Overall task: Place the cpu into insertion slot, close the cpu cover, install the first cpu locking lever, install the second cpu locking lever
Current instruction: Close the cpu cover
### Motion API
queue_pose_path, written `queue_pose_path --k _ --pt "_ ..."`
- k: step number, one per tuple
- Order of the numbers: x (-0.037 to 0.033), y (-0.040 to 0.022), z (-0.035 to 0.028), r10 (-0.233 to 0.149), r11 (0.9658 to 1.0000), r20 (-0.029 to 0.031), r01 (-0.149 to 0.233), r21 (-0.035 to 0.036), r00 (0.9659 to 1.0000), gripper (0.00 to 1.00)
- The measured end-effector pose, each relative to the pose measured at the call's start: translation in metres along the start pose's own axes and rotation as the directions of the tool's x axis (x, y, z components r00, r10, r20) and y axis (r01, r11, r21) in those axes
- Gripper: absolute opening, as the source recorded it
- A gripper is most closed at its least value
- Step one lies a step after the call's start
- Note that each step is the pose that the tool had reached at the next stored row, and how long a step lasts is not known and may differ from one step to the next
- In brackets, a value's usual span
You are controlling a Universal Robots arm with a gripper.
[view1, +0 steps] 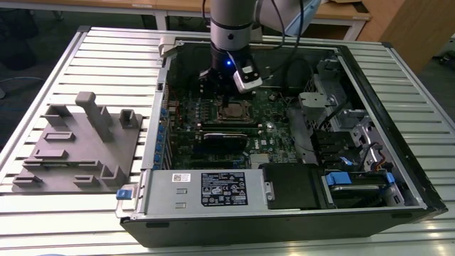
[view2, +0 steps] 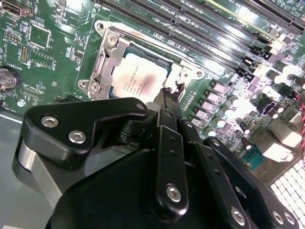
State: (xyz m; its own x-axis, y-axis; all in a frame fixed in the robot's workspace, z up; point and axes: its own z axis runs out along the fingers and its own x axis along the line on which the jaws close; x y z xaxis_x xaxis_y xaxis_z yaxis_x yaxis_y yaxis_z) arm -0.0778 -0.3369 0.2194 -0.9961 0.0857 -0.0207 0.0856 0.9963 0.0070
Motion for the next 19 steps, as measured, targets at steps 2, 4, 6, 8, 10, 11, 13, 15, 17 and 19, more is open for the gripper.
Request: queue_pose_path --k 2,4,6,8,10,11,13,15,17,19 --pt "0.0017 -0.0001 0.0012 0.0 1.0 0.0041 0.0 -0.0004 1.0 0.11" --pt "0.0029 -0.0002 0.0023 0.001 1.0 0.0054 -0.001 -0.0006 1.0 0.11" --pt "0.0031 -0.0003 0.0026 0.001 1.0 0.0054 -0.001 -0.0003 1.0 0.11" --pt "0.0032 -0.0002 0.004 0.002 1.0 0.0059 -0.002 -0.0007 1.0 0.11" --pt "0.0036 -0.0003 0.0061 0.003 1.0 0.0065 -0.003 -0.0006 1.0 0.11" --pt "0.0038 -0.0003 0.0071 0.003 1.0 0.0067 -0.003 -0.0006 1.0 0.11" --pt "0.0039 -0.0004 0.0077 0.004 1.0 0.0068 -0.004 -0.0005 1.0 0.11" --pt "0.0039 -0.0004 0.0077 0.004 1.0 0.0067 -0.004 -0.0003 1.0 0.11" --pt "0.004 -0.0004 0.0079 0.004 1.0 0.0069 -0.004 -0.0006 1.0 0.11" --pt "0.0058 -0.0005 0.0084 0.004 1.0 0.0083 -0.004 -0.0009 1.0 0.11"
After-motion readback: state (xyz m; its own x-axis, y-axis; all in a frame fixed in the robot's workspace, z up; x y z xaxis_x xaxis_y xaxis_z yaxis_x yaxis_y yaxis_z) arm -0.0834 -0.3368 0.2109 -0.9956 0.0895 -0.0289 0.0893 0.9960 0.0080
